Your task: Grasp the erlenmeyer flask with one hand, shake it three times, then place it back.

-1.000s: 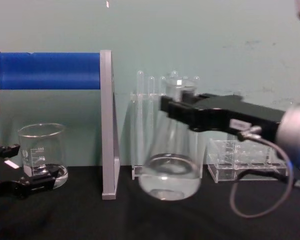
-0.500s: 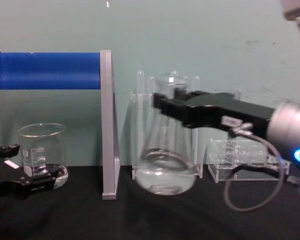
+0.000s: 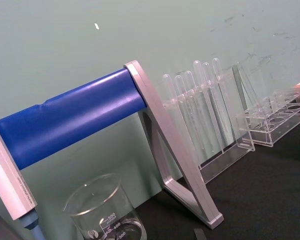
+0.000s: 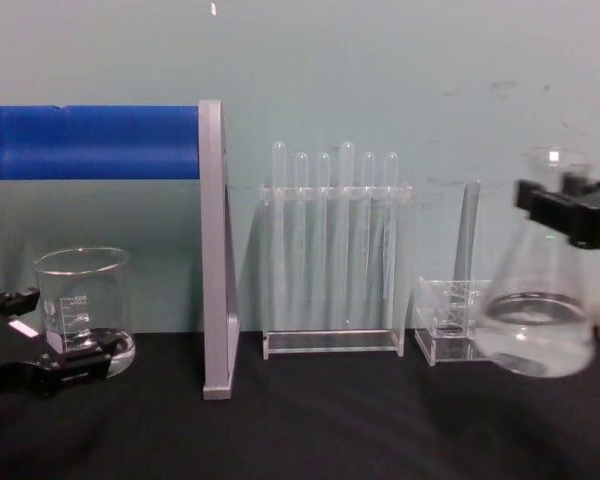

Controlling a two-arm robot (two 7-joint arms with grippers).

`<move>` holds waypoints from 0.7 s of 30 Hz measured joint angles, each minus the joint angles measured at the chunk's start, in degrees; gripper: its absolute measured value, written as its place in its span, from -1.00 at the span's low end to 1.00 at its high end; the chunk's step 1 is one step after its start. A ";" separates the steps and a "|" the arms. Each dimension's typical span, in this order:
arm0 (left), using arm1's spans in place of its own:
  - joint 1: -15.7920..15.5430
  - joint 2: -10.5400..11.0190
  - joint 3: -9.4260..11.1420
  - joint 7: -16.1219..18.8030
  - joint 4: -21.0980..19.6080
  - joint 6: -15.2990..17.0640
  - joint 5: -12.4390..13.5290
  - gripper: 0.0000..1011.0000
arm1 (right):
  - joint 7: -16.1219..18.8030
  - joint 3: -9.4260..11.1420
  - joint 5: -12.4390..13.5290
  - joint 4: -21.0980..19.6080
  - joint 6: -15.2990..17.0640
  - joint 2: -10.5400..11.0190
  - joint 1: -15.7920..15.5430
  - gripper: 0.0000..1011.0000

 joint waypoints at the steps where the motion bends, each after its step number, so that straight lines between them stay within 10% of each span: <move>1: 0.00 0.00 0.00 0.00 0.00 0.00 0.00 0.98 | -0.32 0.52 -0.11 -0.37 0.04 0.05 -0.47 -0.10; 13: 0.00 0.00 0.00 0.00 0.00 0.00 0.00 0.98 | -0.16 2.76 -1.40 -1.84 0.15 -0.75 -2.13 -0.10; 21: 0.00 0.00 0.00 0.00 0.00 0.00 0.00 0.98 | 7.01 -2.94 -1.18 1.60 0.11 -2.35 2.46 -0.10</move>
